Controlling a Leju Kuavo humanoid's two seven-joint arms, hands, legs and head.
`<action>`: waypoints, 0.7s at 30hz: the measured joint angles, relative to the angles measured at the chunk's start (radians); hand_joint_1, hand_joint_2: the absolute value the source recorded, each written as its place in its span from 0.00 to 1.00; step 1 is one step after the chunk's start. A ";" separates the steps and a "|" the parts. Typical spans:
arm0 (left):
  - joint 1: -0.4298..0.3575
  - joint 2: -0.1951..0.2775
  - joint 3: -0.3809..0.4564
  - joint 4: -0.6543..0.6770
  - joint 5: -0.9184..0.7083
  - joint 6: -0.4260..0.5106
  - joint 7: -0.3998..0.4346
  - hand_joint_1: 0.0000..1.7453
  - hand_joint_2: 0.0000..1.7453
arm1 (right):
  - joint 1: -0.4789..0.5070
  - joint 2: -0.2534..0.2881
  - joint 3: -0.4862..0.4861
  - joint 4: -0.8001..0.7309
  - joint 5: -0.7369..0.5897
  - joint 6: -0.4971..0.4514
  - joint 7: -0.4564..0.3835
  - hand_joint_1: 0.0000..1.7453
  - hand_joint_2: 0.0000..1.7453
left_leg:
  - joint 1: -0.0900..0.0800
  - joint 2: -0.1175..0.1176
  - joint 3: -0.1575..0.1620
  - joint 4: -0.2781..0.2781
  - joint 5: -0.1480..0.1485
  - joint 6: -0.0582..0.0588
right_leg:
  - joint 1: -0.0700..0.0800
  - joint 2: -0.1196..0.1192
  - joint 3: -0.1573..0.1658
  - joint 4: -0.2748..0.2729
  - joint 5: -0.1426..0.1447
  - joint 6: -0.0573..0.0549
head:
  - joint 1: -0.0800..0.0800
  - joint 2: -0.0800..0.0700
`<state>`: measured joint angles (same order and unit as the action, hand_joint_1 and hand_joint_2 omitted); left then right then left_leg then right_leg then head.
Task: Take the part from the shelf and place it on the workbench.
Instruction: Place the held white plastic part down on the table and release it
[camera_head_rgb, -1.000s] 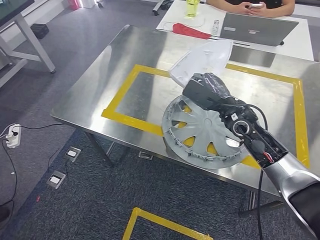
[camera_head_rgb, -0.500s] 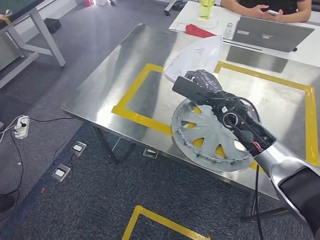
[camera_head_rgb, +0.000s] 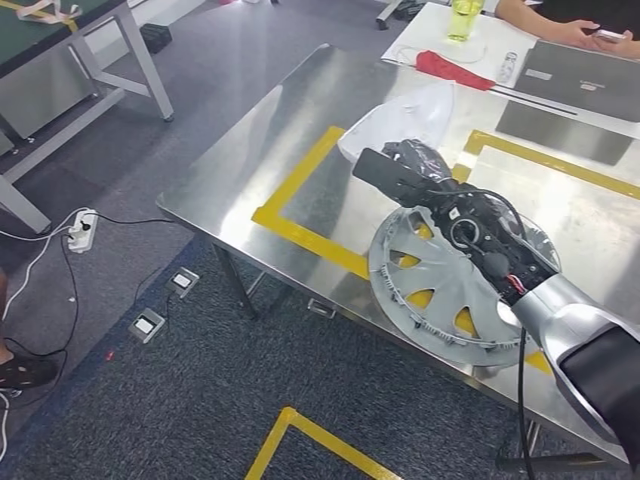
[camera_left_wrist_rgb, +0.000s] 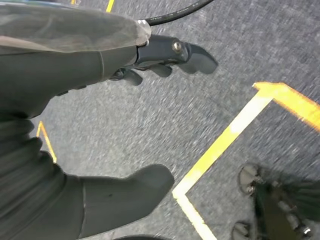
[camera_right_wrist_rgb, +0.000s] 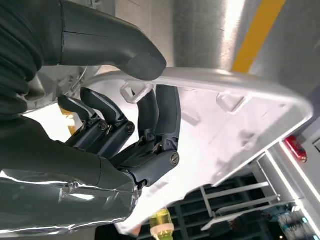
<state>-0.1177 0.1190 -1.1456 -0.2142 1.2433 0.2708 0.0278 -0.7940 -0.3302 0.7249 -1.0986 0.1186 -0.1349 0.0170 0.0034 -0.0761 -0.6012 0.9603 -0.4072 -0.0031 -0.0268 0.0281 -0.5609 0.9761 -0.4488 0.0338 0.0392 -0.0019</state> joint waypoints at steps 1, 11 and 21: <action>0.001 0.000 0.000 0.000 0.000 -0.002 -0.002 0.00 1.00 | -0.003 0.004 0.003 0.005 0.000 0.000 -0.001 0.50 0.50 | 0.000 0.012 -0.007 0.015 -0.010 -0.005 | -0.001 -0.005 0.002 -0.003 0.002 -0.006 | -0.004 0.000; -0.002 0.004 0.001 0.000 -0.003 -0.010 -0.021 0.00 0.00 | -0.024 0.013 0.021 0.048 -0.026 -0.013 -0.007 0.00 0.00 | -0.004 0.079 -0.017 0.040 -0.006 -0.001 | 0.006 -0.038 0.008 -0.007 0.000 -0.018 | -0.032 0.000; -0.002 0.005 0.010 0.000 0.004 -0.007 -0.022 0.00 0.00 | -0.030 0.014 0.028 0.077 -0.047 -0.022 -0.011 0.00 0.00 | -0.001 0.060 0.020 -0.026 0.007 0.033 | 0.007 -0.033 -0.117 0.274 -0.140 0.018 | -0.005 0.000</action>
<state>-0.1198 0.1240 -1.1357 -0.2144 1.2469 0.2636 0.0057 -0.8241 -0.3162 0.7525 -1.0213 0.0717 -0.1572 0.0060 0.0027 -0.0165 -0.5811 0.9348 -0.4005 0.0300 -0.0194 -0.0049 -0.6775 1.2498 -0.5891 0.0522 0.0341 -0.0019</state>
